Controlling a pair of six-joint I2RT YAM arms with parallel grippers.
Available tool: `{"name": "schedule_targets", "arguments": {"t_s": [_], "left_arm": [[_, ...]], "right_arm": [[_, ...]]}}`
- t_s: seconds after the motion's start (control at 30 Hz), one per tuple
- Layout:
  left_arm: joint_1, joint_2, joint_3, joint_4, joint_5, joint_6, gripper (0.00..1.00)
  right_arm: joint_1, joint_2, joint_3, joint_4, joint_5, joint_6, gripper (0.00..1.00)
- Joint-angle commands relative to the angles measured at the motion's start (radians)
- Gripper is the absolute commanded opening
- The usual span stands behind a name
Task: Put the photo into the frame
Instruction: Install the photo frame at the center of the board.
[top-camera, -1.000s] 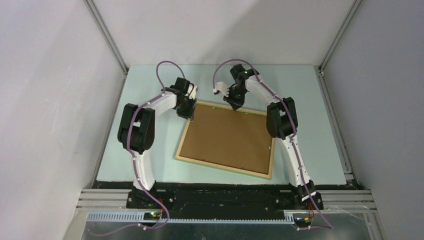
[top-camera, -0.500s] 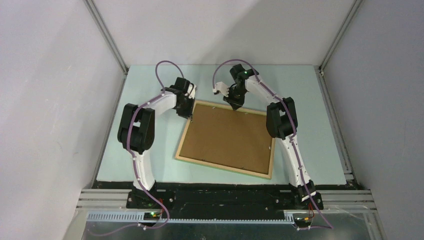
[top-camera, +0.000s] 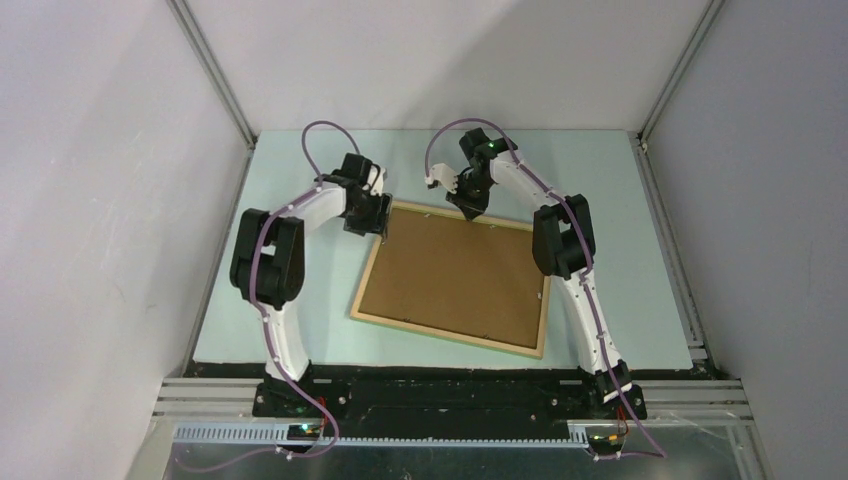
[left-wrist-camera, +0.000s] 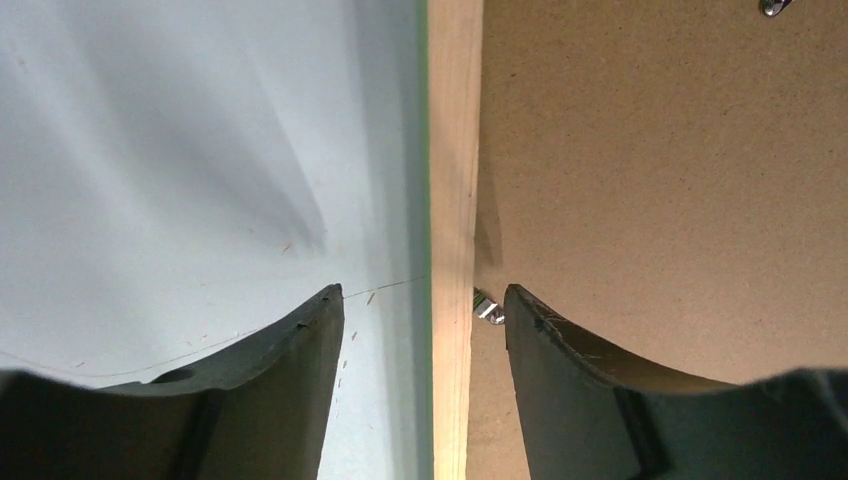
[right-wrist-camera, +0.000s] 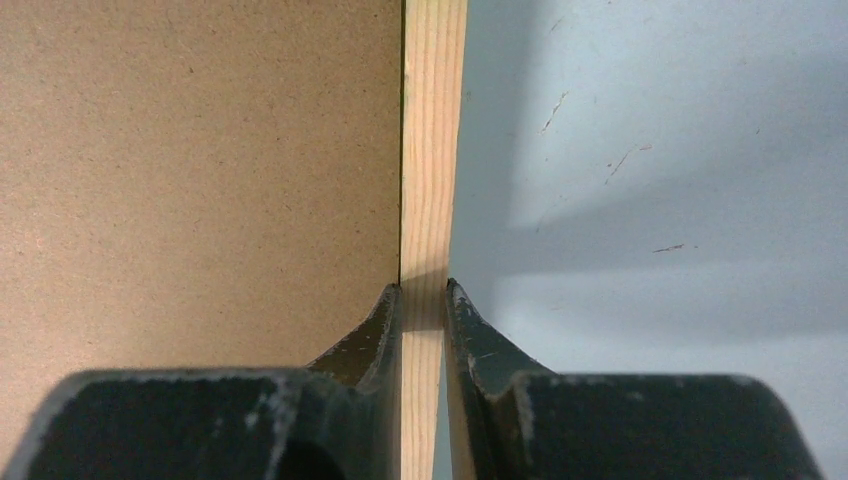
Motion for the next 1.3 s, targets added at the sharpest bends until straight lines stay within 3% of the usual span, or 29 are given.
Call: {"name": "schedule_targets", "arguments": {"t_s": [0.0,0.3,0.6,0.8,1.1,1.27], "left_arm": [[0.023,-0.086,-0.012,0.014,0.025,-0.008,0.66],[0.054,-0.147,-0.067,0.014,0.064,0.02,0.73],[0.063,-0.209,-0.099,0.013,0.018,0.059,0.83],[0.065,-0.241,-0.114,0.016,0.002,0.075,0.88],[0.068,-0.301,-0.148,0.035,-0.009,0.082,0.92],[0.067,-0.326,-0.171,0.058,0.005,0.069,0.94]], "right_arm": [[-0.002,-0.008,-0.035,0.075,0.034,0.017,0.21],[-0.013,-0.097,-0.09,0.107,0.026,0.064,0.49],[-0.036,-0.234,-0.205,0.133,0.011,0.127,0.63],[-0.058,-0.414,-0.386,0.217,0.031,0.219,0.68],[-0.104,-0.731,-0.699,0.389,0.194,0.407,0.76],[-0.168,-0.899,-0.806,0.416,0.185,0.535,0.91]]}}
